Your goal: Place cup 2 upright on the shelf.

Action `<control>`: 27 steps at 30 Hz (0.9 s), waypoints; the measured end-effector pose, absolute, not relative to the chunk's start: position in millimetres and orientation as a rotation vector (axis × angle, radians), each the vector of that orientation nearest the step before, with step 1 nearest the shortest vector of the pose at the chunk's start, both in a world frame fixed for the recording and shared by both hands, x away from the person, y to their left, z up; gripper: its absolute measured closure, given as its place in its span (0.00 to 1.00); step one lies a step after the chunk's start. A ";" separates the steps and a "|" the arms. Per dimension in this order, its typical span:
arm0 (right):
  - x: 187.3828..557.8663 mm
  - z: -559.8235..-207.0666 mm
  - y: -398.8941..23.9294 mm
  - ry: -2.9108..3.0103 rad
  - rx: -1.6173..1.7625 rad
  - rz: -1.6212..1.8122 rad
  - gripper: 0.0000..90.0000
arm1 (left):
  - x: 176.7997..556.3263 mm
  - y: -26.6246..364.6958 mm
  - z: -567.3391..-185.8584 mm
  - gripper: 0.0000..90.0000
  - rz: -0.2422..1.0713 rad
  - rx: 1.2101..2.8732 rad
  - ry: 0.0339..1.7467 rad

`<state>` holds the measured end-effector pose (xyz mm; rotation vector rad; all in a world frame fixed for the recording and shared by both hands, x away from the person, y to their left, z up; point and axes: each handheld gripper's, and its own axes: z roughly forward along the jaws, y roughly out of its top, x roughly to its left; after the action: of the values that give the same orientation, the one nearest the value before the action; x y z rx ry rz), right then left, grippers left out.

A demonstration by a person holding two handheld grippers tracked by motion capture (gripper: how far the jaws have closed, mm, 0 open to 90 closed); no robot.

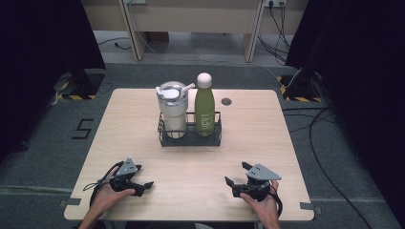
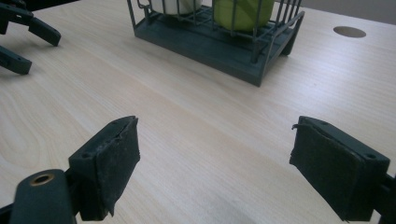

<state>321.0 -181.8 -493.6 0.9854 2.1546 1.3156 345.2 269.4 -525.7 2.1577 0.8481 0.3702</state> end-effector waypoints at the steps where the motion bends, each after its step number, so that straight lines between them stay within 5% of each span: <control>1: 320.4 -494.6 -182.7 2.157 0.989 1.308 0.17 | 345.2 269.4 -525.7 0.15 0.371 2.157 0.848; 27: 305.8 -510.5 -194.6 2.201 1.070 1.208 0.17 | 345.1 269.4 -525.8 0.15 0.370 2.157 0.849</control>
<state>305.8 -194.6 -510.5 1.0702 2.2005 1.2081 345.1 269.4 -525.8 2.1570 0.8486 0.3703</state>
